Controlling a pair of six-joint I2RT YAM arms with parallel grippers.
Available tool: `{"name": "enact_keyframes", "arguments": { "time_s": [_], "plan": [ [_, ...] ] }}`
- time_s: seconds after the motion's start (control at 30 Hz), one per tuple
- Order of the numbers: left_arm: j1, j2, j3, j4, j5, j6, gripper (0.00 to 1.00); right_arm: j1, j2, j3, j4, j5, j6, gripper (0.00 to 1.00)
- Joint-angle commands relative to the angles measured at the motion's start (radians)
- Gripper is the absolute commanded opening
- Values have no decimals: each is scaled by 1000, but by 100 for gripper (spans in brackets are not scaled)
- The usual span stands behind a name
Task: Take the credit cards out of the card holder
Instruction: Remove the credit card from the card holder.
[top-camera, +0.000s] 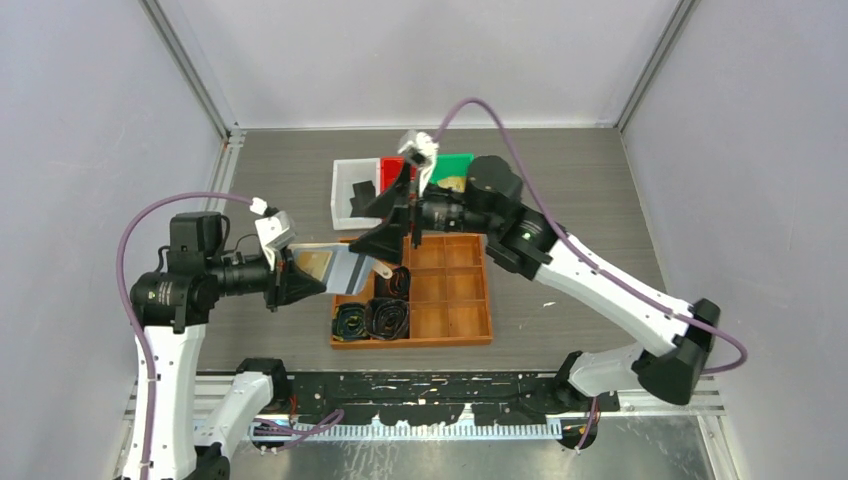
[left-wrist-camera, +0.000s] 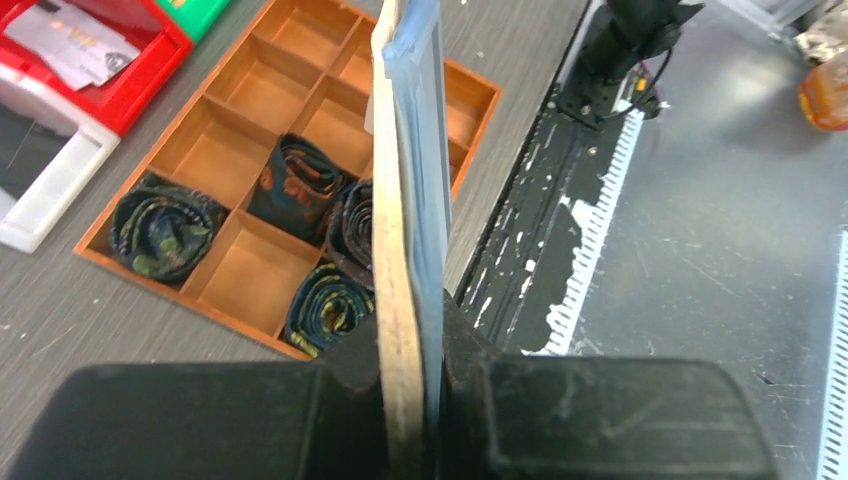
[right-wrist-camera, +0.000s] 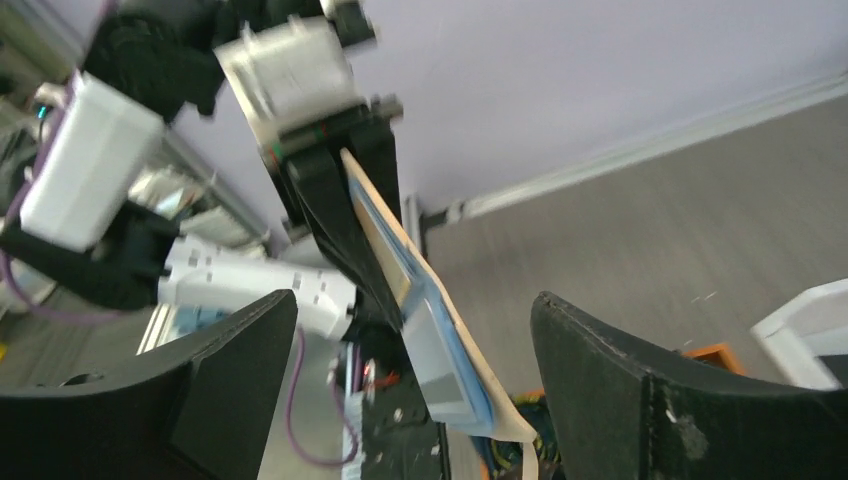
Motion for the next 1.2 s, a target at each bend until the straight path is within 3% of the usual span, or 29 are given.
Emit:
{"name": "enact_keyframes", "arguments": {
  "time_s": [0.0, 0.23, 0.3, 0.37, 0.43, 0.47, 0.57, 0.8, 1.17],
  "plan": [
    [1, -27, 53, -4, 144, -13, 0, -2, 64, 60, -48, -266, -52, 91],
    [0, -38, 42, 99, 237, -198, 0, -1, 112, 59, 4, -387, -6, 80],
    [1, -44, 37, 132, 255, -246, 0, -1, 117, 46, 44, -416, 34, 69],
    [0, -46, 28, 183, 265, -306, 1, -2, 123, 43, 61, -429, 65, 50],
    [0, -48, 20, 222, 273, -355, 10, -1, 127, 47, 64, -434, 84, 28],
    [0, -47, 16, 237, 275, -376, 21, -1, 128, 47, 62, -430, 89, 20],
    [0, -41, 4, 262, 292, -427, 42, -1, 108, 27, 57, -403, 89, 6],
    [0, -42, -35, 321, 332, -515, 47, -3, 51, -2, -17, -379, 44, 1],
    [2, -30, -37, 420, 324, -610, 33, -2, 2, -10, -154, -389, -28, 1]
  ]
}}
